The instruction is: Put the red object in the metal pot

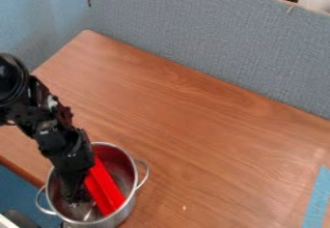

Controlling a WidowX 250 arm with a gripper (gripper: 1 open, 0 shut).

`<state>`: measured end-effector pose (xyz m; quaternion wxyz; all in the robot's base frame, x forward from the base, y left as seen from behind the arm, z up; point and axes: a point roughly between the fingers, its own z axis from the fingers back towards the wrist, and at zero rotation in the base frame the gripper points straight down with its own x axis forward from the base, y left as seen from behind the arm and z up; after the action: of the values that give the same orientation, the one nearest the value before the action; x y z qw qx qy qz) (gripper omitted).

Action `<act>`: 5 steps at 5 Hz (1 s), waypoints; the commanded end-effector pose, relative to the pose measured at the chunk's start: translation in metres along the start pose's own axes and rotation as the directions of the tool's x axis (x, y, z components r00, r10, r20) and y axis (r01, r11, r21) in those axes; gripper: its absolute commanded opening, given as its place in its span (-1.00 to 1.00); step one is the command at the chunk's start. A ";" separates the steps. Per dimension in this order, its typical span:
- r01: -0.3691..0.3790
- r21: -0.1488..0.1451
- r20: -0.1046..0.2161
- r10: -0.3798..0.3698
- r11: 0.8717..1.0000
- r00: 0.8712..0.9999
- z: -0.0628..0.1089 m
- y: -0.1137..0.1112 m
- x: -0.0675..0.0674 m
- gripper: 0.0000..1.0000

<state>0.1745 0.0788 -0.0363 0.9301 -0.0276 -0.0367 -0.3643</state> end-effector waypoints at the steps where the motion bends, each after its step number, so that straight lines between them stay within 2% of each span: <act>1: 0.060 -0.033 -0.005 -0.060 0.998 0.998 0.007 0.031 -0.020 1.00; 2: 0.147 -0.055 -0.019 -0.148 0.988 0.989 0.009 0.060 -0.031 -1.00; 3: 0.266 -0.070 0.003 -0.267 0.961 0.964 -0.011 0.086 -0.017 1.00; 4: 0.276 -0.078 0.001 -0.277 0.958 0.961 0.019 0.112 0.007 -1.00; 5: 0.313 -0.094 0.000 -0.314 0.945 0.949 0.001 0.093 0.014 -1.00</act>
<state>0.2450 0.1359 -0.0424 0.8588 -0.0746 -0.0099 -0.5067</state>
